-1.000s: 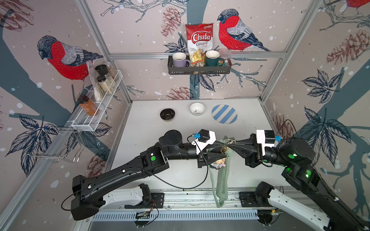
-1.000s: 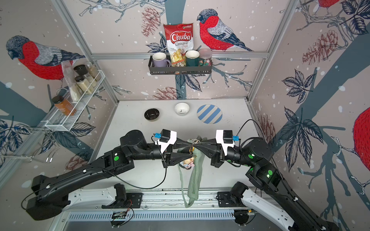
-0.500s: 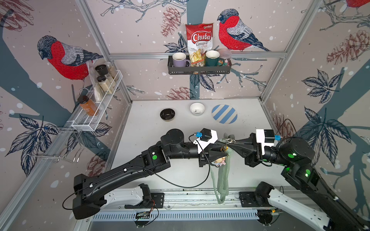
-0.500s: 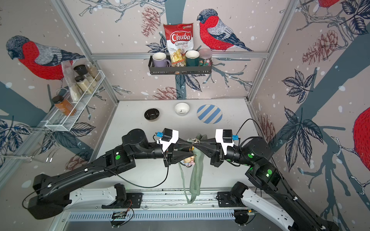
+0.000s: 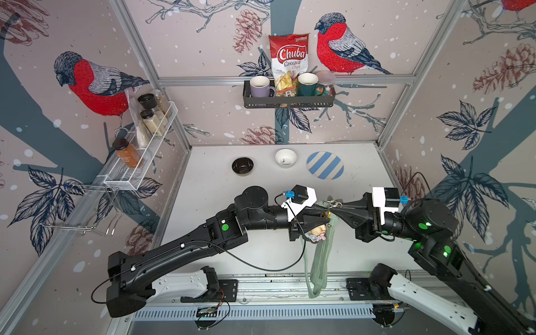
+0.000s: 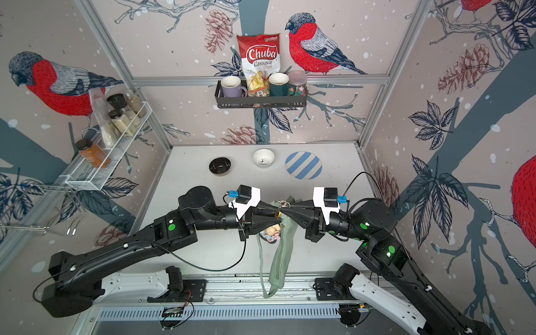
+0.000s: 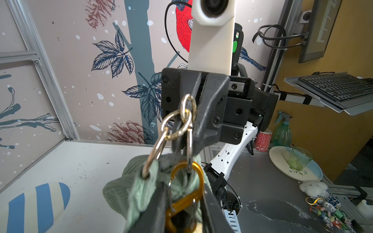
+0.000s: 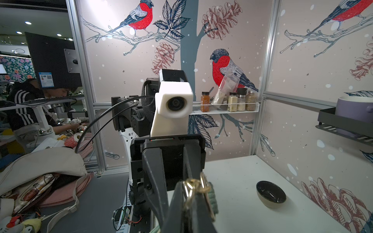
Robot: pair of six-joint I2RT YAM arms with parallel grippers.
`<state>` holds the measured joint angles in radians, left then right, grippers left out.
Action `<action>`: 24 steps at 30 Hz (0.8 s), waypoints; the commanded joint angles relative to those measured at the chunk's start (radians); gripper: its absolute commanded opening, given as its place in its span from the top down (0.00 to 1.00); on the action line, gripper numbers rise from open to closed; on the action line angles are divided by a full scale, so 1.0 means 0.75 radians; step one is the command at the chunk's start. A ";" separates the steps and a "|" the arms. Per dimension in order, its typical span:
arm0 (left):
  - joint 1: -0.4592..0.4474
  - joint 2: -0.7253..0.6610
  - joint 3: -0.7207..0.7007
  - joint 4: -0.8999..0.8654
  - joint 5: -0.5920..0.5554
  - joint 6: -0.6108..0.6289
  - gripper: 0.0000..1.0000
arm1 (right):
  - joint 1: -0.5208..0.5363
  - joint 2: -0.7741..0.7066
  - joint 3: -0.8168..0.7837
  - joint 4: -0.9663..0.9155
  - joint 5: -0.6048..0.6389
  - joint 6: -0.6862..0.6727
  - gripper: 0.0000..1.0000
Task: Remove the decoration from the bag
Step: Remove the decoration item from the bag.
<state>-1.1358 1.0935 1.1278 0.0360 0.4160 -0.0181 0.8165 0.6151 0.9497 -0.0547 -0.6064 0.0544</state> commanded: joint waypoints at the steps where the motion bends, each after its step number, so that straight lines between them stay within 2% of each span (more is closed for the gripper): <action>1: 0.003 -0.003 -0.001 0.003 -0.001 0.005 0.72 | 0.002 -0.004 0.012 0.064 -0.004 0.001 1.00; 18: 0.002 -0.005 -0.025 0.068 0.022 -0.017 0.97 | 0.001 -0.022 0.001 0.040 0.004 -0.008 1.00; 21: 0.002 -0.010 -0.031 0.066 0.021 -0.017 0.96 | 0.001 -0.034 -0.001 0.035 0.010 -0.013 1.00; 24: 0.003 -0.005 -0.036 0.061 0.040 -0.022 0.81 | 0.001 -0.049 -0.002 0.037 0.008 -0.013 1.00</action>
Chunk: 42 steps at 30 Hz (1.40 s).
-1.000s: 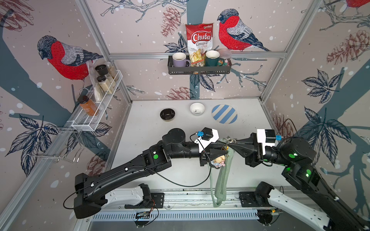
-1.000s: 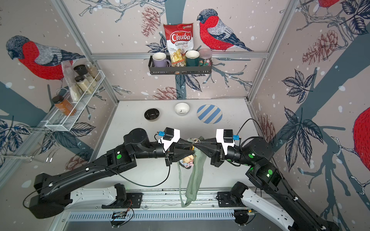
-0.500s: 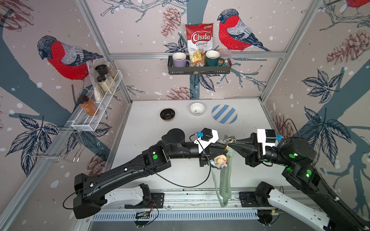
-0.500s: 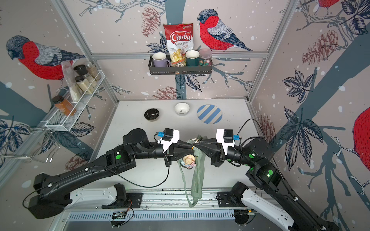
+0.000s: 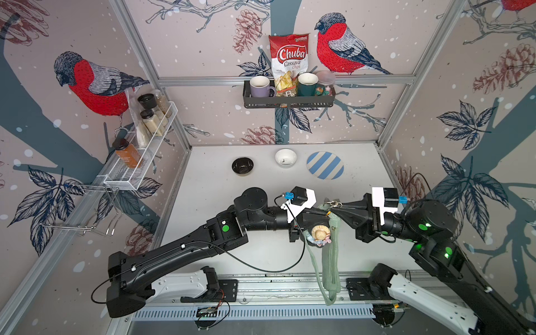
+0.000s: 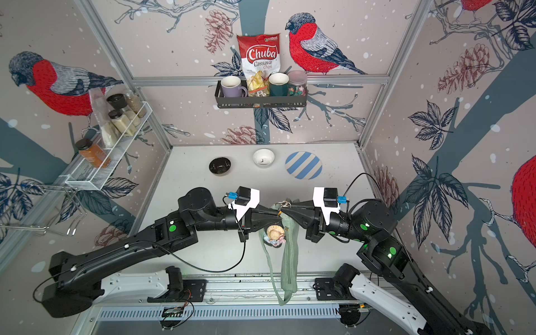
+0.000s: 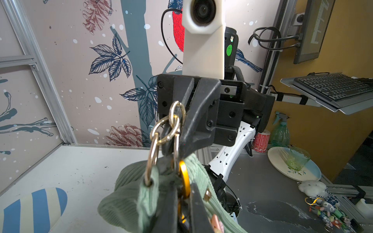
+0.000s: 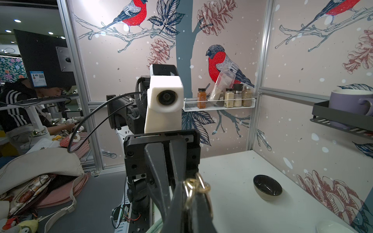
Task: Remove the decoration from the bag
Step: Remove the decoration item from the bag.
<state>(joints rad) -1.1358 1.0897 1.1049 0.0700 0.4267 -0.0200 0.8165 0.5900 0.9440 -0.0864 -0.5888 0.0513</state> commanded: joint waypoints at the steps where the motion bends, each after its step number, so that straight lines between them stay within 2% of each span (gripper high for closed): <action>1: 0.003 0.001 -0.007 0.015 0.033 -0.023 0.77 | 0.001 -0.018 0.005 0.080 -0.017 -0.009 1.00; 5: 0.002 0.017 -0.006 0.011 0.087 -0.034 0.54 | 0.001 -0.024 0.005 0.079 -0.021 -0.009 1.00; 18: 0.002 -0.003 -0.010 0.050 0.073 -0.048 0.55 | 0.003 -0.023 -0.022 0.109 -0.088 0.015 1.00; 26: 0.002 0.010 -0.007 0.047 0.111 -0.052 0.62 | 0.002 -0.015 -0.024 0.136 -0.119 0.017 1.00; 35: 0.001 0.000 -0.010 0.038 0.100 -0.040 0.85 | 0.001 -0.011 -0.019 0.142 -0.129 0.008 1.00; 42: 0.003 -0.003 -0.015 0.045 0.098 -0.042 0.99 | 0.003 -0.013 -0.015 0.141 -0.121 0.007 1.00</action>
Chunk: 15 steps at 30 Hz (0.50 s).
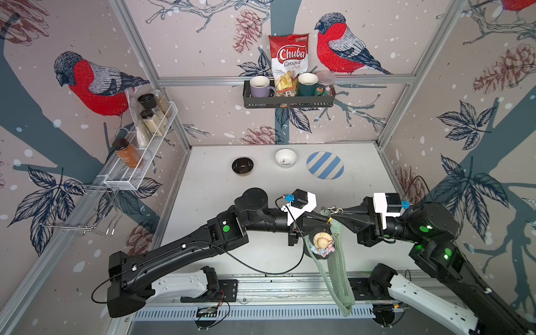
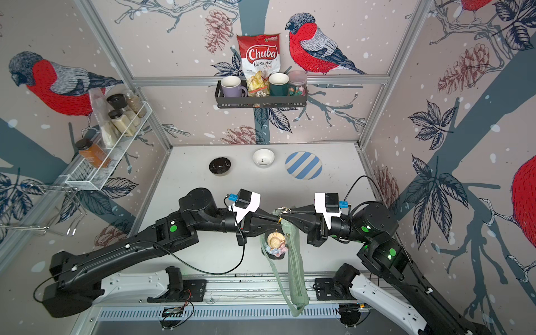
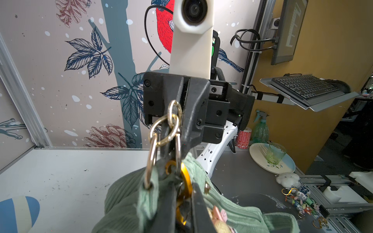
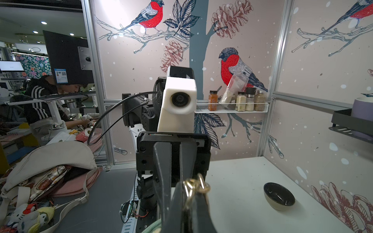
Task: Remove the decoration from the bag
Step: Remove the decoration item from the bag.
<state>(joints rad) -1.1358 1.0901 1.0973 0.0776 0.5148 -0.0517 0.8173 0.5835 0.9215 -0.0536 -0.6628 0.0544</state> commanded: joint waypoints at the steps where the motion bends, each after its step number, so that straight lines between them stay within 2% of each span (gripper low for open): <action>1: 0.002 -0.003 -0.005 0.036 -0.019 -0.001 1.00 | 0.001 -0.007 0.016 0.095 -0.016 0.004 1.00; 15: 0.002 -0.070 -0.031 0.016 -0.088 0.030 1.00 | 0.002 -0.025 0.012 -0.098 0.161 -0.045 1.00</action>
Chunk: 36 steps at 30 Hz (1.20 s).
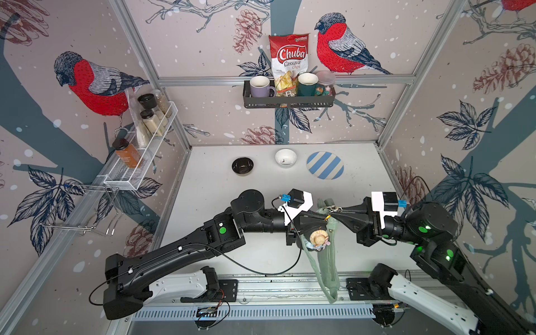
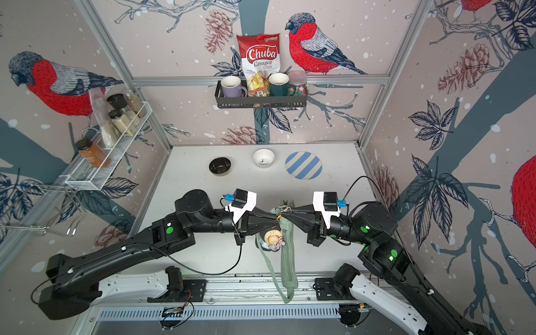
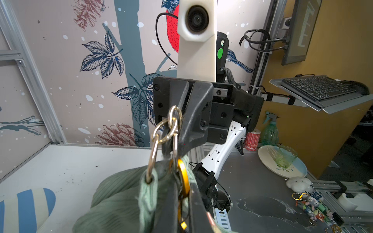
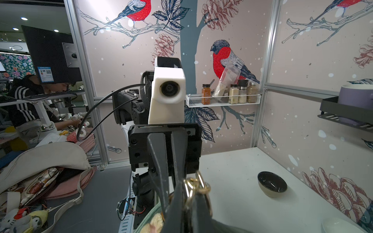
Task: Remove the decoration from the bag
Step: Remove the decoration item from the bag.
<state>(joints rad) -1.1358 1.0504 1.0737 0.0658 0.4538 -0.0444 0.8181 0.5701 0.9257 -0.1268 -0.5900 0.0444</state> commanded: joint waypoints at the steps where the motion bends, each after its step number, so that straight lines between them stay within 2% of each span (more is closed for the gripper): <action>1: 0.002 -0.021 0.000 0.028 -0.011 0.024 1.00 | -0.001 -0.009 0.005 -0.008 0.076 -0.033 1.00; 8: 0.003 -0.023 0.004 0.021 -0.027 0.030 1.00 | 0.000 -0.003 -0.013 -0.010 0.098 -0.019 1.00; 16: 0.003 -0.005 0.016 0.041 -0.052 0.033 1.00 | 0.003 0.031 -0.050 0.118 0.067 0.111 1.00; 21: 0.002 -0.005 0.044 0.050 -0.052 0.051 1.00 | 0.004 0.065 -0.062 0.166 0.110 0.214 1.00; 36: 0.002 -0.030 0.093 -0.129 -0.369 0.257 1.00 | 0.010 0.069 -0.072 0.194 0.216 0.394 1.00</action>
<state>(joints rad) -1.1347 1.0294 1.1278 -0.0372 0.2432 0.0937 0.8246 0.6228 0.8711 0.0216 -0.4812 0.2932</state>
